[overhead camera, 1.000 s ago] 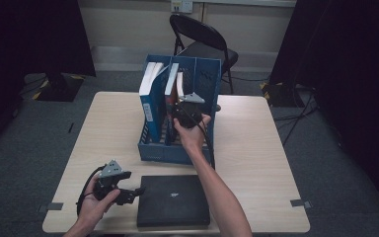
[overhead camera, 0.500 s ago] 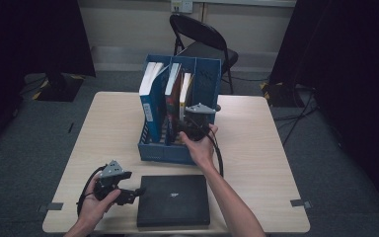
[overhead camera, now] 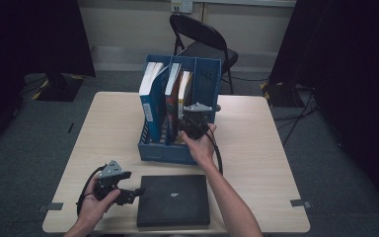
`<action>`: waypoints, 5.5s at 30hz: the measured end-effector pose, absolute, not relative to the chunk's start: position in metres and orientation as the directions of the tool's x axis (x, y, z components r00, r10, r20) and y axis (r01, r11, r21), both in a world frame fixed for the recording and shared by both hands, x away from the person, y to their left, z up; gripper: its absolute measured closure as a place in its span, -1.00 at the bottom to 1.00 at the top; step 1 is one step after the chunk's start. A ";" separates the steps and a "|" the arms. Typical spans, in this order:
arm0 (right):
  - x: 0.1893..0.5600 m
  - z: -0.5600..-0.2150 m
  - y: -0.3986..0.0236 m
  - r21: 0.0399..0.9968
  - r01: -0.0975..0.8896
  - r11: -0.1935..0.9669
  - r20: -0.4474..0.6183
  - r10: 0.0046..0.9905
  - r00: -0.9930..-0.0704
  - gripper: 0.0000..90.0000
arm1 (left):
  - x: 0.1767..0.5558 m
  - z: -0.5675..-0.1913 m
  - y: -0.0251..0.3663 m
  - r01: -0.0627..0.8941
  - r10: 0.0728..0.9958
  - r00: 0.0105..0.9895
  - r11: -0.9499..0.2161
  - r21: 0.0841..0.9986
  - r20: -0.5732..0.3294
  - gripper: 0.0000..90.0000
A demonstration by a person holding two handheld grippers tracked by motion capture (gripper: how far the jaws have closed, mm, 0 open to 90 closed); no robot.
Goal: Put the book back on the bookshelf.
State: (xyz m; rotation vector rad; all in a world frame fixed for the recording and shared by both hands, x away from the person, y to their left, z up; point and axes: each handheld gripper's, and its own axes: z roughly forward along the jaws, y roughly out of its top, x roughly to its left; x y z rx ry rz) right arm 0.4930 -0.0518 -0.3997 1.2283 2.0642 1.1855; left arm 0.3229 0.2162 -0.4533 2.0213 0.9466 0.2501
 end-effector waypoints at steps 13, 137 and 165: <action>0.499 -0.399 -0.041 0.846 0.457 0.274 0.007 0.852 -0.523 0.52 | 0.323 -0.453 0.217 0.533 0.706 0.687 -0.331 0.779 -0.171 -0.62; 0.365 -0.467 -0.070 0.741 0.478 0.471 0.127 0.601 -0.789 -0.38 | 0.348 -0.469 0.192 0.558 0.578 0.773 -0.423 0.714 -0.262 -0.18; 0.291 -0.474 -0.129 0.726 0.488 0.485 0.127 0.603 -0.787 -0.35 | 0.345 -0.467 0.190 0.556 0.597 0.765 -0.423 0.715 -0.242 -0.17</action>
